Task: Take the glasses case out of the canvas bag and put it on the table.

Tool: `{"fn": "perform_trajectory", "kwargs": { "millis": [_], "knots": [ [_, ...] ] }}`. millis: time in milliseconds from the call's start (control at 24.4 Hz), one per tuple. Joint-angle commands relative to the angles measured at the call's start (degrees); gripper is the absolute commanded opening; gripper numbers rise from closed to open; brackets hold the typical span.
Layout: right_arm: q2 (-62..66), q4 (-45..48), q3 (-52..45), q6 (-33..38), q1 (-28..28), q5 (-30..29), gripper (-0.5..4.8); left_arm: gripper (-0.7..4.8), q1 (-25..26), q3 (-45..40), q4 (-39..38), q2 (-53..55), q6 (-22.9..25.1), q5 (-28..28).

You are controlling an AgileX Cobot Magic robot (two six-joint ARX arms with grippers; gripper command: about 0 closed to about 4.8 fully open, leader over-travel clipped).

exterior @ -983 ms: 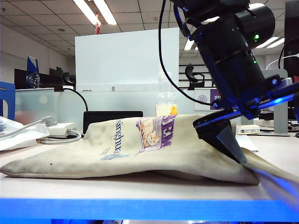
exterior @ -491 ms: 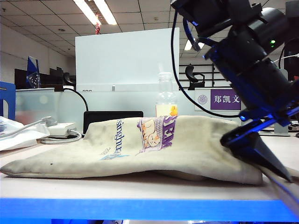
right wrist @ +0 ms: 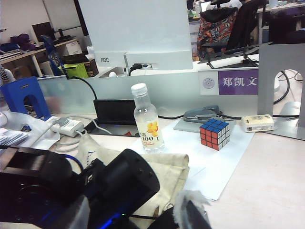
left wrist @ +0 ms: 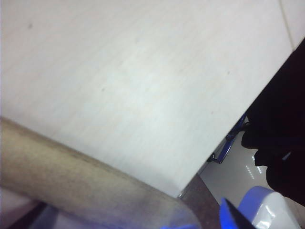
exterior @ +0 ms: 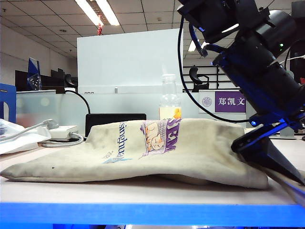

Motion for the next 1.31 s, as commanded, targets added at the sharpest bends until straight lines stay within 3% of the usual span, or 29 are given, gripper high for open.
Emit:
{"fn": "perform_trajectory", "kwargs": {
  "millis": [41,82,205,409,532,901,942,1064,1105,1310],
  "knots": [
    [0.07,0.2,0.35,-0.17,0.33,-0.04,2.52,3.66,-0.07,-1.2,-4.31,2.69,0.13,-1.84],
    [0.07,-0.02,0.35,-0.2,0.44,-0.04,2.52,3.18,0.04,-1.2,-4.33,2.69,0.57,-2.45],
    [0.07,-0.96,0.35,-0.17,0.68,-0.04,2.52,2.41,0.09,-1.14,-5.16,2.47,1.57,-4.07],
    [0.07,-2.03,0.33,-0.2,0.68,-0.04,2.52,2.15,0.5,0.48,-6.71,2.38,4.57,-4.35],
    [0.07,-2.01,0.33,-0.22,0.68,-0.02,2.52,-0.16,0.66,1.68,-6.93,2.36,4.81,-3.3],
    [0.07,-2.19,0.33,-0.42,0.68,0.0,2.52,-0.01,1.42,7.15,-5.4,2.38,3.52,1.16],
    [0.07,-2.19,0.33,-0.42,0.68,0.0,2.52,0.23,1.44,7.87,-5.44,2.38,2.36,1.16],
    [0.04,-2.16,0.33,-0.44,0.68,0.04,2.52,2.84,1.44,10.16,-4.31,2.38,-0.42,1.6],
    [0.04,-2.16,0.33,-0.44,0.68,0.02,2.52,3.4,1.42,11.13,-3.96,2.4,-0.66,1.18],
    [0.04,-2.12,0.33,-0.42,0.68,0.02,2.52,3.41,1.31,12.68,-4.04,2.51,-0.66,-3.26]
  ]
}}
